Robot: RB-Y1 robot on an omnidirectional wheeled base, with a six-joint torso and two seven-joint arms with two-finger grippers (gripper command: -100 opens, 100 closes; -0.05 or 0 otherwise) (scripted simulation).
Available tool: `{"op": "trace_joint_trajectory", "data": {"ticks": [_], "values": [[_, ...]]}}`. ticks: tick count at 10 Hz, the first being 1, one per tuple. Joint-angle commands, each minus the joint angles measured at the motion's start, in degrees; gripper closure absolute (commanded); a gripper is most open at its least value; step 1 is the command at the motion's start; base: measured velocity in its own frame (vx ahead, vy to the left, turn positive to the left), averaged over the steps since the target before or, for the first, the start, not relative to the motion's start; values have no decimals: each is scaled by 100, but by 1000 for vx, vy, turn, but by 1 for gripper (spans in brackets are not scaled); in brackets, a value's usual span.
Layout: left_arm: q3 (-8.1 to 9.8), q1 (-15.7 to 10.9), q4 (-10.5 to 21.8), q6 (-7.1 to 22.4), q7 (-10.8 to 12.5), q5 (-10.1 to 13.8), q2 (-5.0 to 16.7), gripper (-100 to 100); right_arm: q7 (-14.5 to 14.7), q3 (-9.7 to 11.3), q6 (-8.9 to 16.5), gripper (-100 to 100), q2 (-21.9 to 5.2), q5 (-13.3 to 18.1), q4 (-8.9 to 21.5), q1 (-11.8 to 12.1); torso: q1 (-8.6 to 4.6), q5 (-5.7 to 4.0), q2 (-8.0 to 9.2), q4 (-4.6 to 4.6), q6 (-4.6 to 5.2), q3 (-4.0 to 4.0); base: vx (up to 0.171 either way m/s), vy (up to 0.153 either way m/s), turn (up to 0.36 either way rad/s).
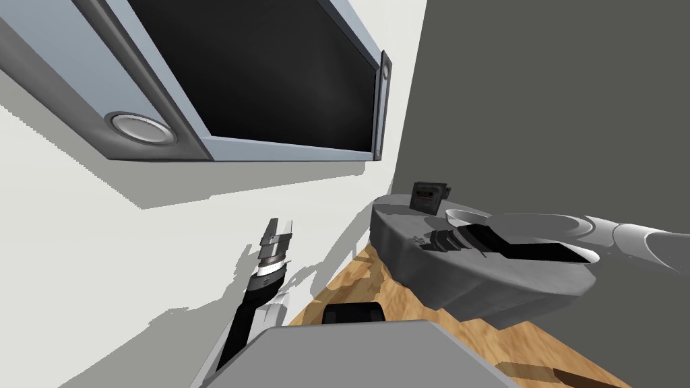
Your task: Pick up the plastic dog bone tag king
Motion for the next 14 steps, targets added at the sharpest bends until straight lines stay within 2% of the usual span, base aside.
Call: {"op": "trace_joint_trajectory", "data": {"ticks": [1,3,4,5,6,10,11,12,13,14], "values": [[0,0,0,0,0,0,0,0,99,82,64,-100,160,43,23,33,0,0,0,0,0,0,30,22,83],[0,0,0,0,0,0,0,0,99,82,64,-100,160,43,23,33,4,1,-13,-3,-1,-8,26,17,33],[0,0,0,0,0,0,0,0,177,148,115,-100,288,77,41,59,1,0,-11,-3,0,-7,27,18,81],[0,0,0,0,0,0,0,0,145,215,80,-100,235,52,53,-52,2,-1,-13,-4,-2,-8,15,8,20],[0,0,0,0,0,0,0,0,167,245,84,100,242,49,58,-69,0,0,-9,-3,0,-6,0,0,0],[0,0,0,0,0,0,0,0,163,249,75,100,219,62,73,-59,-24,-35,3,5,-6,4,0,-2,-2],[0,0,0,0,0,0,0,0,163,247,77,0,219,61,74,-60,-26,-37,1,3,-7,2,0,0,0],[0,0,0,0,0,0,0,0,99,82,64,100,160,43,23,33,-27,-38,-1,2,-8,1,-17,-6,-65],[0,0,0,0,0,0,0,0,0,0,0,100,0,0,0,0,-28,-36,4,3,-6,3,-52,-29,-140],[1,0,0,0,0,0,0,0,0,-103,0,100,0,0,0,169,-36,-37,16,5,-1,10,-47,-29,-46]]}}
